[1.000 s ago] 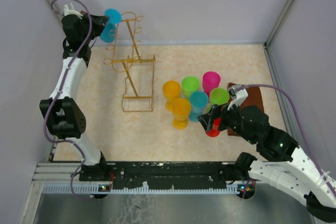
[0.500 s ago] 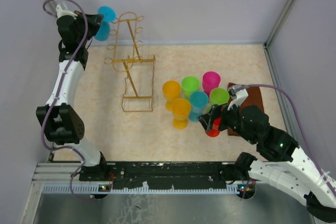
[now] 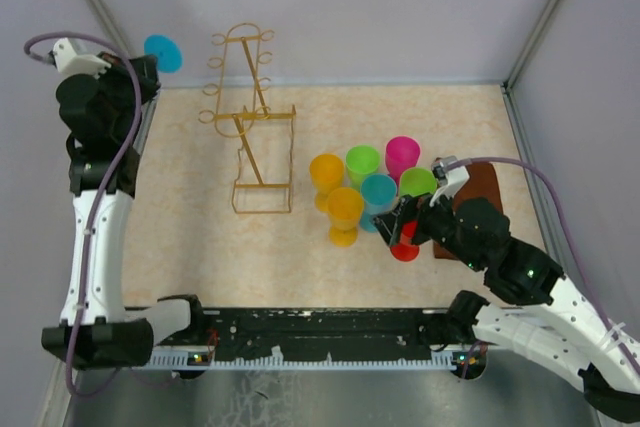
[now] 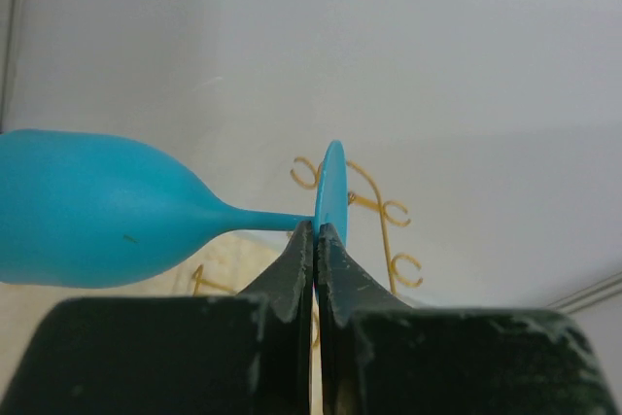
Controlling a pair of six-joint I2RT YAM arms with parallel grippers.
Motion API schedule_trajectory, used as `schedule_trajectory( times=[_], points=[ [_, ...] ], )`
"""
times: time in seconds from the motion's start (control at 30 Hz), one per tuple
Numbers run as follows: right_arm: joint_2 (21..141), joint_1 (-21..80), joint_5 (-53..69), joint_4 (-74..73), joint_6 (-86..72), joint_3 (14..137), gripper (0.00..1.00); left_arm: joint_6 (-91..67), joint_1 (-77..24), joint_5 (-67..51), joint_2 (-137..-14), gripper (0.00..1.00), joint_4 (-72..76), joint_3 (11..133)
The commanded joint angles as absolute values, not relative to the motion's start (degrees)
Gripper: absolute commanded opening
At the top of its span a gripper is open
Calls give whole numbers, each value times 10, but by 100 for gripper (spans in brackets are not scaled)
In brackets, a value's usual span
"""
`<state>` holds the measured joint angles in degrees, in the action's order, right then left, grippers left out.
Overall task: Take the wine glass off the wine glass rack
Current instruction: Pick up the wine glass from the wine rack, then place the wine glass at the center of the board.
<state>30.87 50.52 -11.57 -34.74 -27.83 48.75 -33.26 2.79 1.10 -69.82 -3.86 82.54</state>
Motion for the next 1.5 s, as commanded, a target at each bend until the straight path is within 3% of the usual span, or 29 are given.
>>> schedule_trajectory(
  times=[0.0, 0.4, 0.7, 0.97, 1.27, 1.47],
  points=[
    [337, 509, -111, -283, -255, 488, 99, -292, 30, -17, -617, 0, -143, 758],
    [371, 509, -111, -234, -245, 494, 99, -213, 31, 20, -451, 0, -358, 663],
    [358, 509, -115, -209, -261, 486, 99, -111, -14, -259, -427, 0, -415, 597],
    [356, 509, -82, -192, -281, 483, 99, -43, -102, -368, -441, 0, -472, 582],
    [377, 509, 56, -135, -304, 467, 98, -22, -175, -629, -452, 0, -431, 551],
    [432, 509, 174, -93, -332, 472, 87, -83, -183, -692, -453, 0, -345, 550]
  ],
)
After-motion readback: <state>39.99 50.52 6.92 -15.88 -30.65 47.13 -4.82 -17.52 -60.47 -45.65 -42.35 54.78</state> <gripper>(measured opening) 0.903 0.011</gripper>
